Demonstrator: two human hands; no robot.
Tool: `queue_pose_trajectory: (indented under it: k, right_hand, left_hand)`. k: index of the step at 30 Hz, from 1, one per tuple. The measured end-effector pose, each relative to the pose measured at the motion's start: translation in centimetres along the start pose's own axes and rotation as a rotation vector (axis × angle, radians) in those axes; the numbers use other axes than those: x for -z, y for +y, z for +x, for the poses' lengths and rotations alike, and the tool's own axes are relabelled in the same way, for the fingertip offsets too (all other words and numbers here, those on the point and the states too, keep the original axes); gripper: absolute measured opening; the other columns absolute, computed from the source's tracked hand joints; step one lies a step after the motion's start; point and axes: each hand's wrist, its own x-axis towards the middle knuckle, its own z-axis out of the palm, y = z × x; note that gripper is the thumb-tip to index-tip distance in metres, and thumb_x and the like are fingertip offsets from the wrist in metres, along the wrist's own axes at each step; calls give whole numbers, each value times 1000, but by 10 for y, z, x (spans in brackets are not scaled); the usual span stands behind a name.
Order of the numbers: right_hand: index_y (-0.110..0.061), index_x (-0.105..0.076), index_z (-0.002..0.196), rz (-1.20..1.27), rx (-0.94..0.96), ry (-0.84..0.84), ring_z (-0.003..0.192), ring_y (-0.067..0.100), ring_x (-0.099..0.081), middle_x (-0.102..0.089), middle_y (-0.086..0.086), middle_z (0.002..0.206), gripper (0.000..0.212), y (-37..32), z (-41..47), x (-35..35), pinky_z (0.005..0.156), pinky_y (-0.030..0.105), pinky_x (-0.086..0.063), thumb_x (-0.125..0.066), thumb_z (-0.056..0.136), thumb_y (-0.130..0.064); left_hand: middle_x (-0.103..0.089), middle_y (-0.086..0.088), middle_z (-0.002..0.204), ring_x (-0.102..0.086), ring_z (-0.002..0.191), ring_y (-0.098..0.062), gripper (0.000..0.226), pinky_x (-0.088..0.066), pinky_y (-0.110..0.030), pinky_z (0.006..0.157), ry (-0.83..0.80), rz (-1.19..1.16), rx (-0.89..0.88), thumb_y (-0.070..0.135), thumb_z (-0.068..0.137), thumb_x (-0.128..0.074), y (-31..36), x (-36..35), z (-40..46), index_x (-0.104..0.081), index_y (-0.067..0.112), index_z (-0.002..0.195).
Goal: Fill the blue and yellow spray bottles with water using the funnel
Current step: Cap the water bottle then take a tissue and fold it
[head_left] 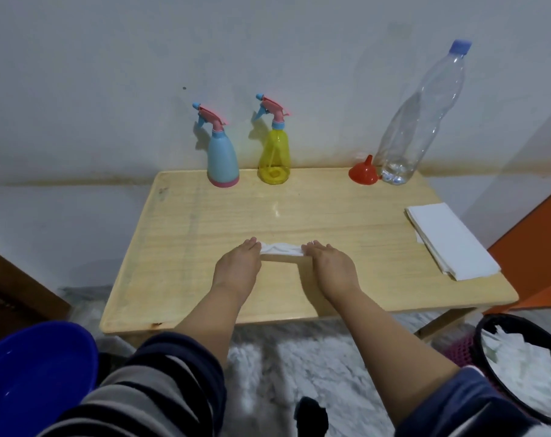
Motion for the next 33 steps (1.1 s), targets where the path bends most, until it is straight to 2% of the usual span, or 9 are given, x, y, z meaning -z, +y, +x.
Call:
queue_pose_trajectory:
  k: [7, 13, 16, 19, 21, 22, 24, 27, 33]
  right_hand:
    - [-21, -54, 135, 15, -13, 31, 122, 35, -53, -52, 4, 142, 47, 55, 95, 23, 99, 37, -44, -34, 96, -2]
    - [-15, -55, 133, 9, 21, 10, 124, 34, -52, -55, 10, 137, 46, 98, 180, 23, 104, 36, -38, -36, 94, 1]
    - [-12, -58, 126, -17, 76, 2, 122, 30, -53, -57, 7, 131, 40, 112, 205, 7, 104, 40, -40, -36, 94, -2]
    - [-11, -50, 134, -49, 132, -81, 140, 23, -35, -45, 4, 146, 47, 123, 215, -9, 115, 44, -24, -26, 93, -15]
    - [-10, -39, 144, -71, 153, -113, 146, 21, -23, -33, 5, 155, 61, 126, 215, -11, 119, 48, -12, -14, 90, -27]
    - [-11, -32, 148, -85, 153, -133, 148, 20, -17, -26, 5, 158, 61, 128, 216, -13, 120, 48, -6, -12, 94, -30]
    - [-17, -20, 153, -109, 162, -172, 150, 18, -6, -14, 4, 162, 55, 130, 218, -14, 120, 49, 2, -15, 101, -35]
    - [-25, -13, 153, -151, 176, -224, 150, 18, 1, -4, 4, 163, 53, 130, 215, -13, 119, 51, 5, -12, 103, -41]
    - [-18, -14, 153, -143, 158, -240, 150, 18, -2, -5, 3, 163, 58, 125, 189, -8, 120, 49, 2, -13, 102, -44]
  left_hand:
    - [-29, 7, 157, -28, 143, -9, 44, -37, -29, 105, 33, -26, 17, 13, 100, -38, 32, -6, 104, -41, 19, 144]
    - [-30, 5, 157, -36, 139, -17, 44, -40, -33, 102, -3, 2, 88, 12, 100, -37, 45, -26, 188, -41, 18, 144]
    - [-25, 4, 158, -30, 142, -19, 46, -28, -32, 111, -50, 41, 112, 15, 101, -33, 49, -38, 209, -35, 17, 147]
    - [-18, -2, 161, -16, 148, -14, 61, -9, -38, 119, -101, 75, 108, 38, 97, -17, 50, -51, 212, -26, 12, 151]
    - [-17, -3, 160, -14, 148, -14, 85, -5, -45, 119, -79, 67, 93, 56, 84, -1, 49, -58, 208, -24, 11, 152]
    - [-14, -2, 161, -11, 149, -13, 90, -4, -46, 119, -97, 84, 85, 61, 80, 2, 48, -59, 207, -21, 12, 152]
    - [-4, 1, 162, -2, 149, -11, 85, -1, -45, 119, -146, 106, 93, 65, 87, -3, 45, -59, 207, -11, 14, 154]
    - [4, 1, 162, 5, 149, -10, 73, 2, -43, 121, -204, 77, 116, 58, 97, -20, 49, -54, 208, -4, 15, 155]
    - [7, 2, 162, 6, 149, -11, 73, 2, -40, 121, -262, 35, 131, 58, 98, -20, 56, -49, 183, -1, 16, 154]
